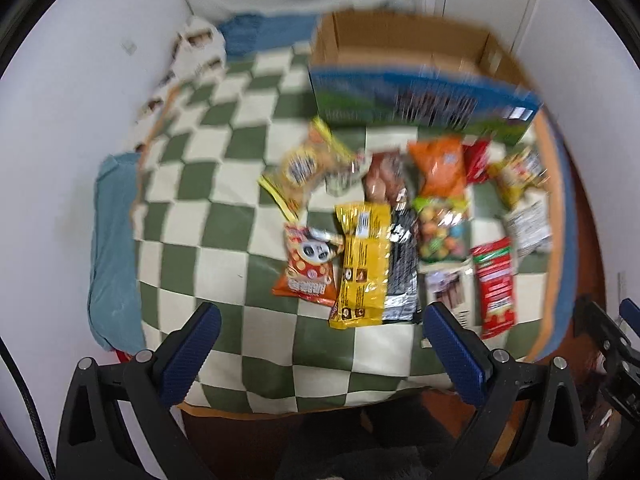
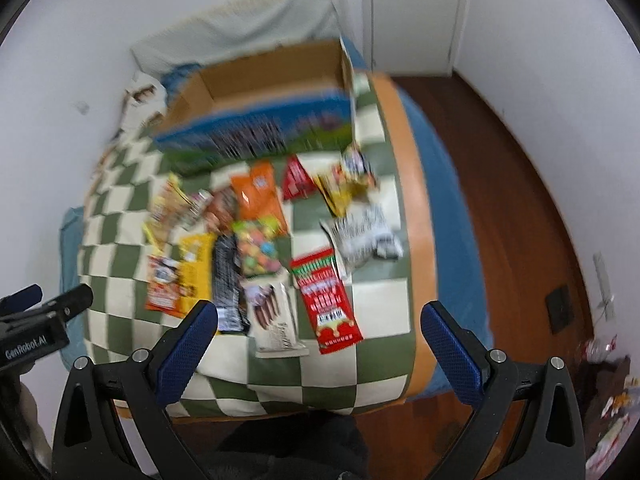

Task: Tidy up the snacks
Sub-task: 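Grasp the yellow-black biscuit bag with left tool while right tool grasps the white Franzzi pack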

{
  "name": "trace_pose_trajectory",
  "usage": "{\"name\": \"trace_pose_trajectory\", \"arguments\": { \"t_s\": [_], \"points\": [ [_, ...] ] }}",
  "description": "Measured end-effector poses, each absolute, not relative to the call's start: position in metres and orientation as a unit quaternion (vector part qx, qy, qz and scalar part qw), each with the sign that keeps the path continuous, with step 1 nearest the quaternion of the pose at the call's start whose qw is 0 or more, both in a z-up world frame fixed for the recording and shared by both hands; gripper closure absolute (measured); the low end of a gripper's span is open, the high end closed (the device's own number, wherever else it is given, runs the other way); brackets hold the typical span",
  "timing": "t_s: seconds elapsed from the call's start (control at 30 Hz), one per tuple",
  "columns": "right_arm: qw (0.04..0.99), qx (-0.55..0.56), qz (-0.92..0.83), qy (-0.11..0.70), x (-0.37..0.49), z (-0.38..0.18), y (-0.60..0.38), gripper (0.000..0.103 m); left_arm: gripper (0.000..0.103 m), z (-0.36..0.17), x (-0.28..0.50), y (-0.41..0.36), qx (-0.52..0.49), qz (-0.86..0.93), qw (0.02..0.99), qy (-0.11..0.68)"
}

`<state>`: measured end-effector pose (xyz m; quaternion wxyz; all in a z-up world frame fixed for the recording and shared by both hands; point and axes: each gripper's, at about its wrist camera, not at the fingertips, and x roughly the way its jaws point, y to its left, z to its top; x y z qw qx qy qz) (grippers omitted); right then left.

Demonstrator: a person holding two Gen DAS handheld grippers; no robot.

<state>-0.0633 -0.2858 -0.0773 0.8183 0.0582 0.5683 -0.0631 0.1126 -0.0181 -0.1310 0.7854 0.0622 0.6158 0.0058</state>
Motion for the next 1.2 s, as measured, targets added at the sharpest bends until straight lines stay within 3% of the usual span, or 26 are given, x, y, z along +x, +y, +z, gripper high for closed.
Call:
{"name": "trace_pose_trajectory", "arguments": {
  "t_s": [0.2,0.43,0.5,0.53,0.7,0.83,0.9,1.03,1.1,1.2],
  "points": [
    [0.778,0.085,-0.032,0.621,-0.042,-0.172,-0.290,0.006,0.000,-0.232,0.158,-0.031,0.026,-0.016,0.721,0.693],
    [0.753,0.107,-0.009,0.649,-0.030,-0.238,-0.276,0.012,0.000,-0.298,0.191,-0.056,0.027,-0.029,0.694,0.719],
    [0.747,0.120,-0.001,0.654,-0.027,-0.251,-0.271,0.013,0.003,-0.311,0.193,-0.061,0.039,-0.033,0.693,0.719],
    [0.744,0.126,0.001,0.656,-0.026,-0.255,-0.269,0.014,0.010,-0.319,0.192,-0.064,0.045,-0.035,0.691,0.720],
    [0.730,0.131,0.010,0.671,-0.017,-0.281,-0.252,0.016,0.020,-0.323,0.182,-0.063,0.044,-0.046,0.708,0.704],
    [0.727,0.116,0.013,0.676,-0.013,-0.294,-0.230,0.020,0.020,-0.315,0.167,-0.045,0.057,-0.051,0.712,0.698],
    [0.723,0.101,0.010,0.683,-0.010,-0.305,-0.219,0.029,0.020,-0.318,0.161,-0.030,0.063,-0.056,0.707,0.703],
    [0.724,0.078,-0.016,0.686,-0.010,-0.321,-0.201,0.032,0.018,-0.332,0.155,-0.008,0.041,-0.087,0.691,0.716],
    [0.729,0.058,-0.029,0.682,-0.009,-0.323,-0.190,0.042,0.018,-0.344,0.155,-0.009,0.037,-0.099,0.685,0.721],
    [0.728,0.066,-0.028,0.682,-0.006,-0.323,-0.175,0.044,0.016,-0.353,0.155,-0.011,0.047,-0.108,0.680,0.724]
  ]
}}
